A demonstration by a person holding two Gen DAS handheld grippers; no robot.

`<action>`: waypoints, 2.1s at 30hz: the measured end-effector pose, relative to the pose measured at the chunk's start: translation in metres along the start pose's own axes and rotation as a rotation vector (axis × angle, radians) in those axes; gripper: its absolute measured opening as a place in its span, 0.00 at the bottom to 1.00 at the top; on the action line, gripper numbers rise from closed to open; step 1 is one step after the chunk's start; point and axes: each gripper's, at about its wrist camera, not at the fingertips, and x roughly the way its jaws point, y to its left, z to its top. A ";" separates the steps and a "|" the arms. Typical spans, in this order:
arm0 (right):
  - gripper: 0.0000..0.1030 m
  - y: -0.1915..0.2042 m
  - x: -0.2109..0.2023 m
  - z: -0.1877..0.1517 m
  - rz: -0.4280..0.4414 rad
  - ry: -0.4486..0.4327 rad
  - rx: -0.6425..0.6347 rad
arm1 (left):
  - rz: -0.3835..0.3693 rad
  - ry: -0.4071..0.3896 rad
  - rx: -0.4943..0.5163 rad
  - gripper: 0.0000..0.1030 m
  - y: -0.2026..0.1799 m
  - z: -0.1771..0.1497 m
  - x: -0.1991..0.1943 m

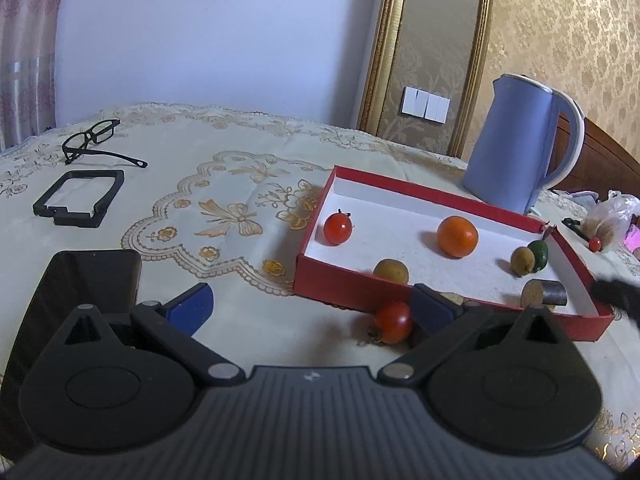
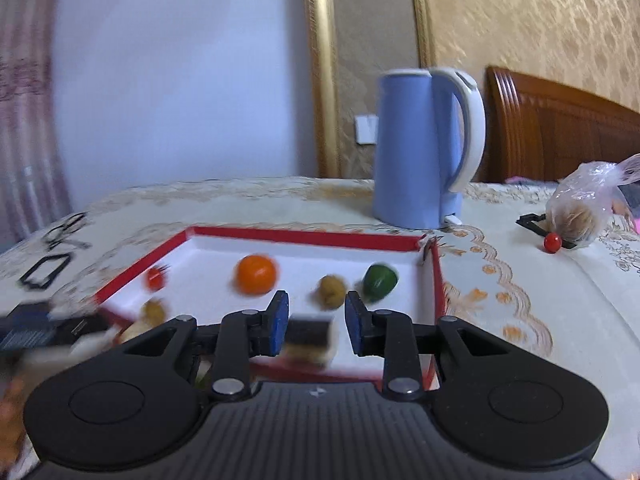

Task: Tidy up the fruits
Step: 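Lower the yellow-brown pear into the red box and open the right tool, then move left tool toward the cherry tomato while right tool moves toward a green tomato, then grasp the large green tomato with right tool while left tool grasps the cherry tomato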

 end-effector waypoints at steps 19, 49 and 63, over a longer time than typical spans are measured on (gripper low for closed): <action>0.29 0.032 0.025 -0.022 0.096 0.160 -0.062 | -0.025 0.034 -0.075 1.00 0.013 0.001 0.004; 0.29 0.012 0.001 -0.017 0.106 0.087 -0.005 | -0.043 -0.030 0.114 1.00 -0.014 -0.008 -0.020; 0.29 0.029 0.024 -0.022 0.123 0.175 -0.103 | -0.085 -0.102 0.304 1.00 -0.035 -0.023 -0.055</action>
